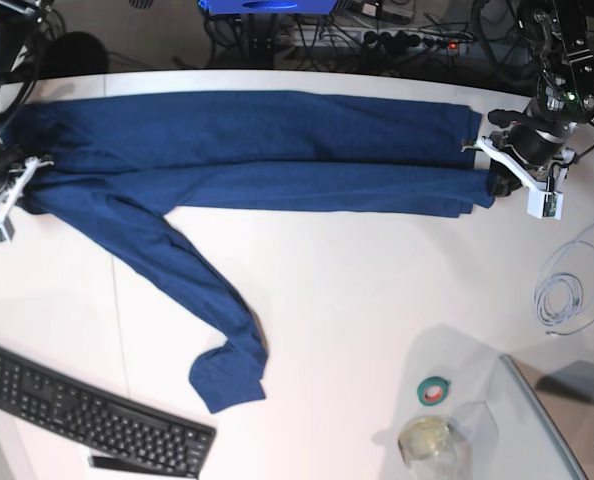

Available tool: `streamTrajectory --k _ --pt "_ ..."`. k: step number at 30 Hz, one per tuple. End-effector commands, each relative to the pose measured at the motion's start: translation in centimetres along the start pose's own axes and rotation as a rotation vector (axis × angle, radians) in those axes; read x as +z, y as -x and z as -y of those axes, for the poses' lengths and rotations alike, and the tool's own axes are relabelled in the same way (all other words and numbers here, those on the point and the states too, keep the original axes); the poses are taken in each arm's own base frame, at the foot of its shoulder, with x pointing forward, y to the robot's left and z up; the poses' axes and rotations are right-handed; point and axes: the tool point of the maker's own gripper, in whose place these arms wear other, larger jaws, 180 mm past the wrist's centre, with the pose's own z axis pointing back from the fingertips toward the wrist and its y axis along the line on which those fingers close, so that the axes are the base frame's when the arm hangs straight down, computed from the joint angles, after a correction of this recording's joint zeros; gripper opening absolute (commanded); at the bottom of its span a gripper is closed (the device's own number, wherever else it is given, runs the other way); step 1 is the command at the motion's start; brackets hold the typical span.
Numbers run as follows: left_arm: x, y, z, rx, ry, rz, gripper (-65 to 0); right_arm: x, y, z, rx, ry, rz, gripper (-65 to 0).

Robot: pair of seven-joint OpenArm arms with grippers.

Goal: Layout the t-shirt on the table in an organized manner, then fold the t-shirt properly
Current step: 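Lay the folded edge down and release it with both grippers, then reach the right gripper to the hanging sleeve and grasp it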

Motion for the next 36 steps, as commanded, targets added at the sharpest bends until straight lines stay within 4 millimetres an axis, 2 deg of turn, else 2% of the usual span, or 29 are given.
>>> streamTrajectory --k 1,8,16,18,19,22,24,26,29,31,34,36 --pt "0.3 -1.2 -0.5 -0.011 -0.009 0.04 -65.0 0.5 -1.1 1.4 0.007 0.032 0.029 -64.8" --pt "0.1 -0.6 -0.7 0.003 -0.015 0.025 -65.0 -0.6 0.5 0.4 -0.024 -0.008 -0.013 -64.8" --pt "0.0 0.0 -0.8 0.008 -0.016 0.009 -65.0 -0.7 0.3 0.6 -0.028 -0.002 -0.013 -63.8" --pt "0.0 -0.1 -0.8 0.007 -0.016 0.009 -65.0 -0.6 0.3 0.6 -0.027 -0.001 -0.013 -58.1" --pt "0.0 -0.1 -0.8 0.005 -0.017 0.011 -65.0 -0.6 0.2 0.7 -0.025 0.003 -0.013 -52.8" --pt "0.0 -0.2 -0.8 0.001 -0.016 0.012 -65.0 -0.4 0.0 0.8 -0.023 0.007 -0.006 -31.7" --pt "0.2 0.2 -0.9 -0.007 -0.023 0.0 -65.0 0.0 -0.7 1.1 -0.012 0.023 0.015 -19.1" --pt "0.4 0.4 -1.2 -0.039 -0.046 -0.012 -65.0 0.5 -2.0 0.8 -0.006 0.031 0.052 -13.1" --pt "0.7 0.0 -1.1 -0.082 -0.071 -0.008 -42.9 2.2 -3.7 1.7 -0.026 0.088 0.101 -12.8" --pt "0.8 -0.4 -0.8 -0.093 -0.076 0.004 -33.1 3.2 -4.6 2.2 -0.01 0.118 0.099 -12.8" --pt "1.1 -1.2 -0.7 -0.107 -0.078 0.025 -26.0 4.6 -5.4 2.9 0.01 0.159 0.092 -12.8" --pt "1.3 -1.9 -0.5 -0.116 -0.078 0.043 -25.0 5.3 -6.0 3.2 0.01 0.182 0.082 -12.8"
